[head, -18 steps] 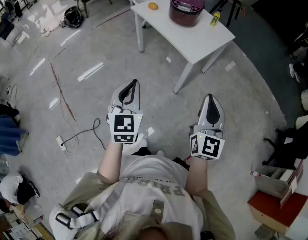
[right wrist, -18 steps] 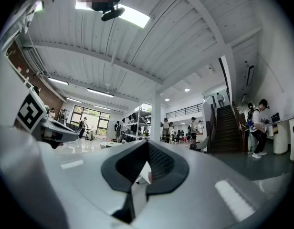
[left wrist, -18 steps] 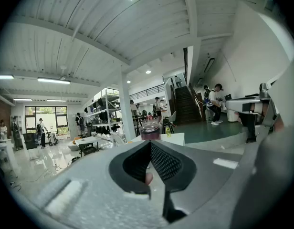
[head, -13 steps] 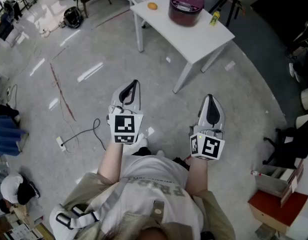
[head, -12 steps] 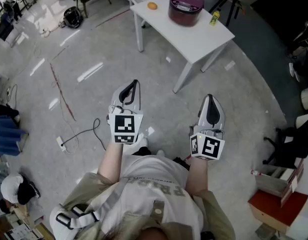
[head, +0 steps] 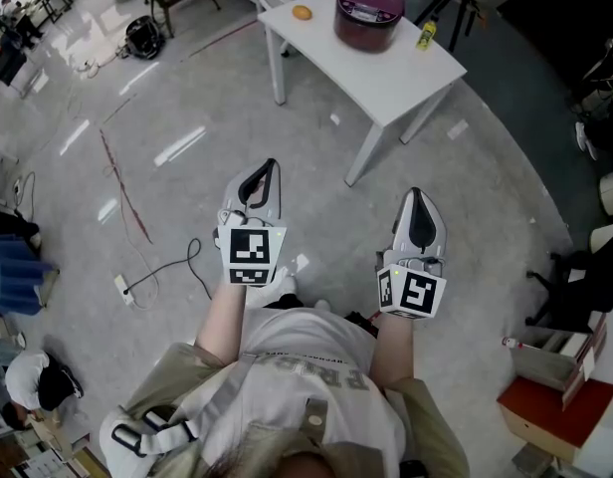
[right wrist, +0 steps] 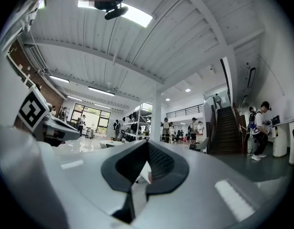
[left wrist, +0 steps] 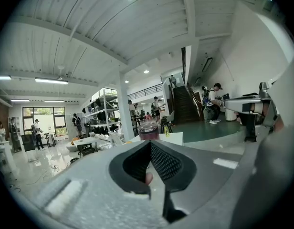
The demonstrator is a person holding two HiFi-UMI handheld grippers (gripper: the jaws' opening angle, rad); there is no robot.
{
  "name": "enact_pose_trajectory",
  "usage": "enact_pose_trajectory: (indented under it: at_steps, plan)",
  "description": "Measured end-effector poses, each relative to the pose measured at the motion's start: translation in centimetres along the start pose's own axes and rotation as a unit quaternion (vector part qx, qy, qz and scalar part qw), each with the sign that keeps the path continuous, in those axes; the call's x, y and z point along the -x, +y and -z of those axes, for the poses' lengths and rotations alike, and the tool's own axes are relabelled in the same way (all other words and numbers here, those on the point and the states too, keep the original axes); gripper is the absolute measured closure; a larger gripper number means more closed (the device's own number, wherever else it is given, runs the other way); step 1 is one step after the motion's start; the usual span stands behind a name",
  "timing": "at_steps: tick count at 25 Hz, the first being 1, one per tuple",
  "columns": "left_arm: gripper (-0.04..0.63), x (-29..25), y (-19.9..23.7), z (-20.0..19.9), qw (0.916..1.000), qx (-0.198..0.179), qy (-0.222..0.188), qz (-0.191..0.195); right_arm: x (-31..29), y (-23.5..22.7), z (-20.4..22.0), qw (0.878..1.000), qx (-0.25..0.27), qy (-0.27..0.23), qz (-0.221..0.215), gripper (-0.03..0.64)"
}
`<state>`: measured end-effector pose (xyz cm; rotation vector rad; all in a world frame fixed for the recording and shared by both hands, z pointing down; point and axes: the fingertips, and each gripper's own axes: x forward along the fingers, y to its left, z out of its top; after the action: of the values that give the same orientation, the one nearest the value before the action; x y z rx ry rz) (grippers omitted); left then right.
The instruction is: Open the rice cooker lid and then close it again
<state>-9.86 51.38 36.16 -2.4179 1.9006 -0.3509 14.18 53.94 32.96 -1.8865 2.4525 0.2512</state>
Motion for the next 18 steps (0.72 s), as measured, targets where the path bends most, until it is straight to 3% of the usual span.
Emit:
enact_pose_trajectory:
  at_steps: [5, 9, 11, 13, 18]
  plan:
    - [0.586, -0.6, 1.1, 0.0, 1.0, -0.004, -0.004, -0.004, -0.7, 0.3, 0.3, 1.0, -0.008, 0.002, 0.004, 0.617]
    - [0.578, -1.3, 2.5, -0.4, 0.9996, -0.016, -0.016, -0.016, -1.5, -0.2, 0.3, 0.998, -0.06, -0.008, 0.012, 0.615]
    - [0.472, -1.7, 2.8, -0.4, 0.9998, -0.009, -0.017, -0.002, -1.8, -0.3, 0.2, 0.996, -0.085, -0.015, 0.011, 0.601]
    - [0.353, -2.2, 2.9, -0.5, 0.9996, 0.007, -0.019, 0.017, -2.1, -0.2, 0.3, 0.995, -0.1, -0.017, 0.007, 0.483]
    - [0.305, -3.4, 3.4, -0.8, 0.9982, 0.022, -0.024, 0.05, -2.8, 0.0, 0.4, 0.993, -0.112, -0.018, 0.018, 0.397]
